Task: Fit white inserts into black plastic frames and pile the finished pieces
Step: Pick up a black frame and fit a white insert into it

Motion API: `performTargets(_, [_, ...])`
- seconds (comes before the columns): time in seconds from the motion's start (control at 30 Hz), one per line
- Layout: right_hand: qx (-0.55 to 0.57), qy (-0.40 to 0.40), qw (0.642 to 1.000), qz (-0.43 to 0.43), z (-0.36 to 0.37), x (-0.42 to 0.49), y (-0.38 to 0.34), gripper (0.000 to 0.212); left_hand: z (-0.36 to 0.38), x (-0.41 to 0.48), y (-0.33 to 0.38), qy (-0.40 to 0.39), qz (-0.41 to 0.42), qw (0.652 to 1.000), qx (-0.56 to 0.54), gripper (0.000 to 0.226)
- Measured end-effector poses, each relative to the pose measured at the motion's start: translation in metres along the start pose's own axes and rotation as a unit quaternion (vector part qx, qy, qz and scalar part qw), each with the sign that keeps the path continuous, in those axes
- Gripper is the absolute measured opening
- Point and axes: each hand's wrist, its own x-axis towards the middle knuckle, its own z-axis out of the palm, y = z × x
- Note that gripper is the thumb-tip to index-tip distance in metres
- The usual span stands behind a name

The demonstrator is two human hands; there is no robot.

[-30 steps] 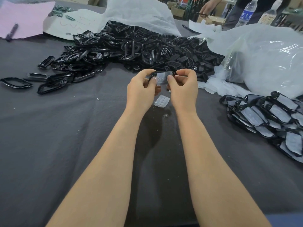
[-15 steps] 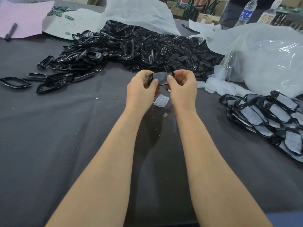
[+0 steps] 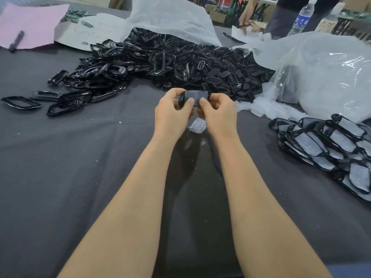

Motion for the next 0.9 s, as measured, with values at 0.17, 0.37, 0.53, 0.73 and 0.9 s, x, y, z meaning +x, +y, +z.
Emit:
performTargets(0.17, [0.018, -0.012, 1.000, 0.013, 0.0019, -0.0011, 0.0003, 0.007, -0.0006, 0.0004, 0.0010, 0.006, 0.004, 1.000, 0.025, 0.021])
performTargets(0.37, [0.017, -0.020, 1.000, 0.015, 0.0026, -0.0016, 0.0012, 0.017, 0.0002, 0.0016, -0.0006, 0.009, -0.011, 1.000, 0.014, 0.023])
performTargets(0.53, [0.085, -0.030, 0.995, 0.043, 0.0005, 0.0002, 0.0009, 0.010, 0.0008, 0.0039, -0.0021, 0.005, -0.033, 0.999, -0.020, 0.028])
performTargets(0.73, [0.057, -0.015, 0.997, 0.053, 0.0001, 0.0010, 0.0001, 0.014, 0.0013, 0.0022, -0.0018, 0.004, -0.033, 0.999, -0.021, 0.028])
performTargets(0.9, [0.076, -0.015, 0.994, 0.072, -0.0016, 0.0021, 0.0012, 0.006, 0.0010, 0.0017, -0.0005, -0.002, -0.028, 1.000, -0.011, 0.027])
